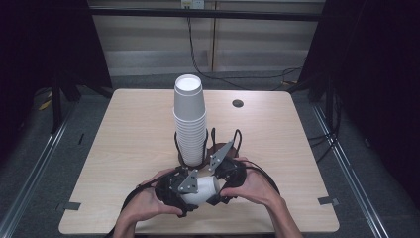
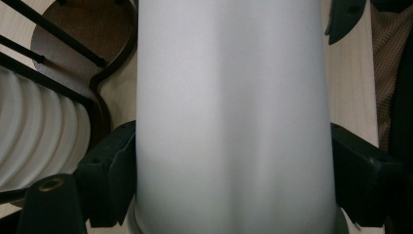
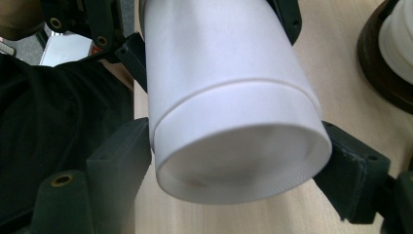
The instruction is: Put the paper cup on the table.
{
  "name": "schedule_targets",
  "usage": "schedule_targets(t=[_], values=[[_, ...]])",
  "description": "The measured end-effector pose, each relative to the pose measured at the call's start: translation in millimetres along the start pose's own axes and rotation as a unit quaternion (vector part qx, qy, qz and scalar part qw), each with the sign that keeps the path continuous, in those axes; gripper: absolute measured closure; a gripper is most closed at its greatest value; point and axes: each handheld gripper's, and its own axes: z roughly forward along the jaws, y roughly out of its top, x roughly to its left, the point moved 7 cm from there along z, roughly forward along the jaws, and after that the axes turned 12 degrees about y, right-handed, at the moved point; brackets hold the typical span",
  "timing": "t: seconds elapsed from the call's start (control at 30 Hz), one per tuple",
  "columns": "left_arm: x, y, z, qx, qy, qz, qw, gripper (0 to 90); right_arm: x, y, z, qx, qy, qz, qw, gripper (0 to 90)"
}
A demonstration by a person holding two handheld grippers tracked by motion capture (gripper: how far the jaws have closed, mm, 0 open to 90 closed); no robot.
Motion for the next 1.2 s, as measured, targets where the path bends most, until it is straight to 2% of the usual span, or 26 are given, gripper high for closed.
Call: schedule_targets(t=[0.03,0.1,0.23,0.3,0.8,0.83,0.93,1.03,1.13,1.2], values=[[-2.0,1.2,0.6,-0.006,-0.003,-0.009,0.9999,16.4,0.2,0.6,0.3,-0.001,0.002,-0.002,1.0000,19.6],[-2.5,1.1,1.0,-0.007,-0.003,-0.011,0.9999,16.4,0.5,1.6,1.3,0.000,0.004,0.001,1.0000,19.8],[-1.7,-1.3,-1.2,-0.006,-0.006,-0.006,0.9999,16.4,0.5,3.4,3.2,0.001,0.005,-0.003,1.0000,20.0],[-2.7,-1.1,-0.9,-0.010,-0.006,-0.013,0.9999,16.4,0.3,3.4,4.2,0.002,0.007,-0.001,1.0000,19.6],[-3.2,-2.5,-4.3,-0.021,-0.013,-0.009,0.9996,16.4,0.9,4.0,10.1,0.004,0.022,0.006,0.9997,21.1],[-4.0,-2.6,-3.5,-0.024,-0.014,-0.015,0.9995,16.4,1.1,3.8,9.7,0.005,0.022,0.007,0.9997,21.7],[-3.6,-2.5,-2.4,-0.024,-0.016,-0.011,0.9995,15.9,0.6,3.9,9.9,0.007,0.022,0.006,0.9997,22.1],[-1.9,-2.7,-3.9,-0.036,-0.008,-0.002,0.9993,14.7,1.2,4.7,7.9,0.005,0.017,0.007,0.9998,22.7],[-2.4,-2.6,-5.2,-0.044,-0.010,-0.004,0.9990,13.9,1.6,5.4,6.3,0.002,0.017,0.001,0.9999,22.9],[-1.6,-2.9,-5.6,-0.048,-0.008,-0.005,0.9988,13.5,3.2,5.5,5.5,0.002,0.017,0.007,0.9998,23.0]])
